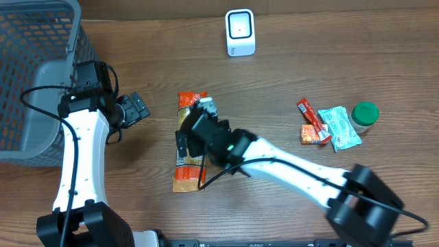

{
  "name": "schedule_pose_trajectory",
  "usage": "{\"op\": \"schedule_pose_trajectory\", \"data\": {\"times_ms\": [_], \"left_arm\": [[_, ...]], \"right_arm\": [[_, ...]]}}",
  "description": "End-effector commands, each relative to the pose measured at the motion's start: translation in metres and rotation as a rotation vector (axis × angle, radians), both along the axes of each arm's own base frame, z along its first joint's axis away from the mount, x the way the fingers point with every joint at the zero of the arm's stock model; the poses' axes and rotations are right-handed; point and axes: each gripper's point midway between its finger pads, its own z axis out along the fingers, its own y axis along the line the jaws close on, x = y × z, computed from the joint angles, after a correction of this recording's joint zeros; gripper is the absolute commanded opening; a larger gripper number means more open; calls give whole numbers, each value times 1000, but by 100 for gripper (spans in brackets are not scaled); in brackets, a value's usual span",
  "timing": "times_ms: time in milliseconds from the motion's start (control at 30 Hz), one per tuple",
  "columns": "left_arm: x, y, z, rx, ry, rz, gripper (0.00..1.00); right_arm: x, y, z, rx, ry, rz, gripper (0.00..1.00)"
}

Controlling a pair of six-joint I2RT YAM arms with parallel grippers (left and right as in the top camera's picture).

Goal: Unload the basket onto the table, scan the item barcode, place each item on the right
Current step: 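Move the right gripper left and grasp the spaghetti packet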

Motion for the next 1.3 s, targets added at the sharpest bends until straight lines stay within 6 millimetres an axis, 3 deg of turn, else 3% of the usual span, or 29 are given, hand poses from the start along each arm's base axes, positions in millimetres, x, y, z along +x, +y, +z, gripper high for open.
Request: {"op": "schedule_pose_trajectory", "data": {"times_ms": [0, 233, 467, 700, 833, 933, 1033, 1133, 1267], "left_arm": [[0, 1, 1, 4, -2, 8, 100], [0, 1, 1, 4, -2, 8, 100], [0, 1, 1, 4, -2, 8, 100], [0, 1, 1, 4, -2, 8, 100], [0, 1, 1, 4, -2, 8, 100], [0, 1, 1, 4, -2, 8, 100], [0, 1, 1, 4, -2, 8, 100], [0, 1, 1, 4, -2, 8, 100], [0, 1, 1, 4, -2, 8, 100]], "right_arm": [[6, -6, -37, -104, -43, -64, 100], [5, 2, -86, -161, -30, -28, 100], [7, -33, -93, -337, -8, 69, 100], [-4, -84, -63, -502, 69, 126, 100], [-20, -114, -62, -634, 131, 218, 100], [-22, -127, -63, -665, 166, 208, 100], [-17, -124, -52, -632, 163, 243, 100], [-9, -110, -21, -571, 139, 291, 100], [-2, -71, 24, -403, 106, 399, 100]]}}
